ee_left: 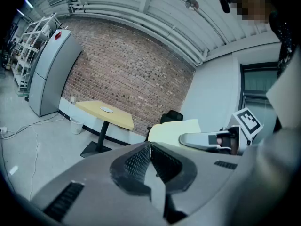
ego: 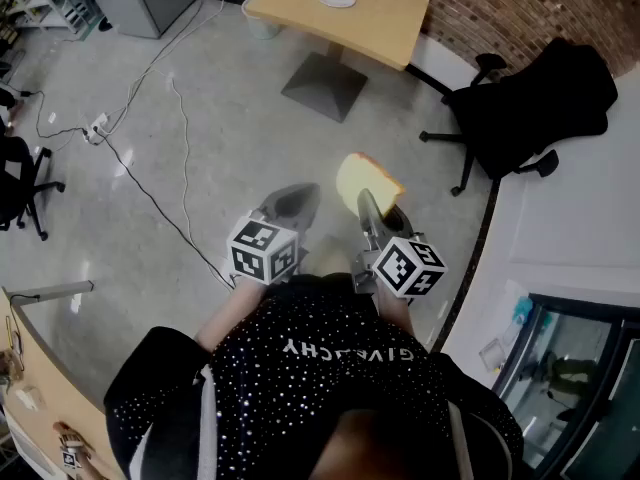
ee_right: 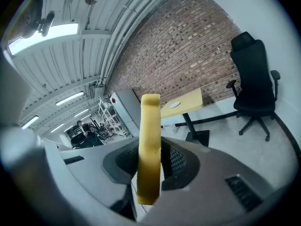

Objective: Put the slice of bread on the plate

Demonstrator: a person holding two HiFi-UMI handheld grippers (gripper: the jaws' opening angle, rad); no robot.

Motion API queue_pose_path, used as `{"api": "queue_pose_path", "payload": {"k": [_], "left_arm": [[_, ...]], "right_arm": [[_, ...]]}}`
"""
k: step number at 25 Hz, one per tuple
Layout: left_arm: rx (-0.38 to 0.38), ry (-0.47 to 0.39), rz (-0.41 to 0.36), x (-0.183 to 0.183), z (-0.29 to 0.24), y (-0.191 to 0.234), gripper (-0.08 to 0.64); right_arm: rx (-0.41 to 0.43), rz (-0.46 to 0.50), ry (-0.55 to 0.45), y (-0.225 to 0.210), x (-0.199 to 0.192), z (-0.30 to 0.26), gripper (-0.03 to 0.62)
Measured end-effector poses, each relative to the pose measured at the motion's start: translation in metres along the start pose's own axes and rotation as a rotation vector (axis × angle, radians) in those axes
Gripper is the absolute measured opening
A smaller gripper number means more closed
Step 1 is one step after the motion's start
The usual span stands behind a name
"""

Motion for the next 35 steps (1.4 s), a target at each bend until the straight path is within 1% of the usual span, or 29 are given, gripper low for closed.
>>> {"api": "queue_pose_path", "payload": {"k": [4,8,12,16,22,25,29,32,35], "left_arm": [[0.007,0.01,0.003,-0.003,0.006,0.008,0.011],[0.006,0.006,0.013,0.001,0.0,0.016,0.011],[0.013,0.01,0.024,0.003,-0.014,0.026,0.011],[0.014,0.014,0.02,0.011,-0.039,0.038,0.011],[0.027,0.022,0.028,0.034,-0.097,0.072,0.011],[0.021,0.007,0.018,0.054,-0.132,0.09,0.011],[0.046,-0.016,0.003,0.079,-0.174,0.118,0.011],[0.052,-0.027,-0.01,0.095,-0.195,0.129,0.011],[0.062,-0.031,-0.009,0.104,-0.206,0.142,0.011]], "right_arm": [[0.007,-0.004,0.004,0.005,-0.004,-0.006,0.095],[0.012,0.001,0.006,0.006,0.004,-0.016,0.095],[0.016,0.005,0.011,0.0,0.015,-0.031,0.095],[0.036,-0.001,0.034,-0.011,0.029,-0.057,0.095],[0.056,0.008,0.051,-0.03,0.073,-0.111,0.095],[0.07,0.026,0.054,-0.04,0.103,-0.142,0.095],[0.086,0.041,0.042,-0.053,0.142,-0.18,0.095],[0.09,0.046,0.04,-0.061,0.164,-0.199,0.095],[0.099,0.048,0.04,-0.063,0.175,-0.213,0.095]]}}
Point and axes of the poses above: the fingertips, and each gripper's own axes: z backward along the fingers, y to its left, x out of its top, the point moved 1 cm from there along z, backward along the fingers, and after that the axes turned 10 degrees about -z, right-handed, at the moved point
